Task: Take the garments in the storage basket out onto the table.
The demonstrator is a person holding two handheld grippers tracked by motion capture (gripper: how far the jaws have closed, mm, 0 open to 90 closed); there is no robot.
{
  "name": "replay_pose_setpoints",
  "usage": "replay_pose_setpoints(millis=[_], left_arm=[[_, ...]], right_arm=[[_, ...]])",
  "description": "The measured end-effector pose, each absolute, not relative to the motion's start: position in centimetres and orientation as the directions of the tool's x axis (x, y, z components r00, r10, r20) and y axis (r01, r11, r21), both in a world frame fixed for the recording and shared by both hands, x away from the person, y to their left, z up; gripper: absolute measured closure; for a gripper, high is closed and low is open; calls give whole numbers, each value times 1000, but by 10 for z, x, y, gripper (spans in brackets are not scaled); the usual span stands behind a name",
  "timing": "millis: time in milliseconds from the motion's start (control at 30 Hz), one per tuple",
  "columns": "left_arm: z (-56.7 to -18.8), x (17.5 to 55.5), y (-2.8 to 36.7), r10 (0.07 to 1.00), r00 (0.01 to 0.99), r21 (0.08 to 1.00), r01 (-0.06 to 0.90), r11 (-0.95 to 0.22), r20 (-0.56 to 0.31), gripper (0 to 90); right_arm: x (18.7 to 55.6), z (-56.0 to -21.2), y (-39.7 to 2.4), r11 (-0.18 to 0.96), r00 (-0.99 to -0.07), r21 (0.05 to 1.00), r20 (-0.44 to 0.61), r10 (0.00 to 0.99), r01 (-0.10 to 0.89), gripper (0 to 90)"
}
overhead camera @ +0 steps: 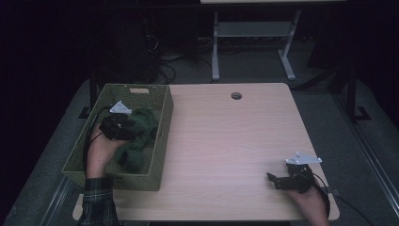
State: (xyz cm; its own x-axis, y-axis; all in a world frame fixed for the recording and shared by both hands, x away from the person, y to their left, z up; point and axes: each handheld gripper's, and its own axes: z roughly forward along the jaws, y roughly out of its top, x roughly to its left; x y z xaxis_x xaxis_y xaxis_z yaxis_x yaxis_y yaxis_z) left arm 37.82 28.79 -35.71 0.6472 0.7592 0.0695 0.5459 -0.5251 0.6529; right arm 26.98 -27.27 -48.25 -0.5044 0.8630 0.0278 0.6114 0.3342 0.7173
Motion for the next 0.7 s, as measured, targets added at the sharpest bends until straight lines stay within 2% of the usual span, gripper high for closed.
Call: replay_pose_setpoints(millis=[700], left_arm=[[-404,398,295,787,615,477,678,-559,48,374]], right_arm=[[270,-483,-273,334,-504,717,28,863,612,94]])
